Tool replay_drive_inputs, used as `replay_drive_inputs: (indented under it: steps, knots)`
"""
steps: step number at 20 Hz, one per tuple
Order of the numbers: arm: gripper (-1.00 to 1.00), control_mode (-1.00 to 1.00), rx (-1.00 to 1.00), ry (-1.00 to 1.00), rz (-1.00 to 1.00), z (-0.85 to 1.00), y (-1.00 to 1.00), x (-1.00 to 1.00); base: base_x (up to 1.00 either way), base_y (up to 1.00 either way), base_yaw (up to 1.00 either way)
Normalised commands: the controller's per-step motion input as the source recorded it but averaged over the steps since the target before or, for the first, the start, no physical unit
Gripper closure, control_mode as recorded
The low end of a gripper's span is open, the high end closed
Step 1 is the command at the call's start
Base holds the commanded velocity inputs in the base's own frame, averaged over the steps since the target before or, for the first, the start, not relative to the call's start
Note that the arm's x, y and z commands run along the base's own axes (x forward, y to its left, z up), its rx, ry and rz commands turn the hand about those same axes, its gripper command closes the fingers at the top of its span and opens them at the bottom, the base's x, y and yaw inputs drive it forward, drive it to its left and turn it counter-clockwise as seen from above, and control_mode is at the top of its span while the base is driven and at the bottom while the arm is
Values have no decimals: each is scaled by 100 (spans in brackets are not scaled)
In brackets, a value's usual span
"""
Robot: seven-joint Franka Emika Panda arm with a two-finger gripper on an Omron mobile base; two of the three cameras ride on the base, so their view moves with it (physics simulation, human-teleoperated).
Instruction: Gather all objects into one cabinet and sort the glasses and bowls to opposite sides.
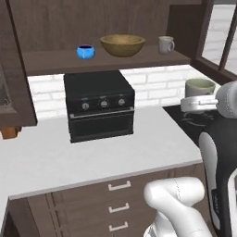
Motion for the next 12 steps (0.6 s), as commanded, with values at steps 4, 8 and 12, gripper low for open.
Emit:
replay_drive_inputs:
  steps: [4,8,12]
  knots:
    - [100,100,0,0,0,0,0,0,49,-41,19]
    - [100,100,0,0,0,0,0,0,32,-51,20]
    - [100,100,0,0,0,0,0,0,25,-37,5]
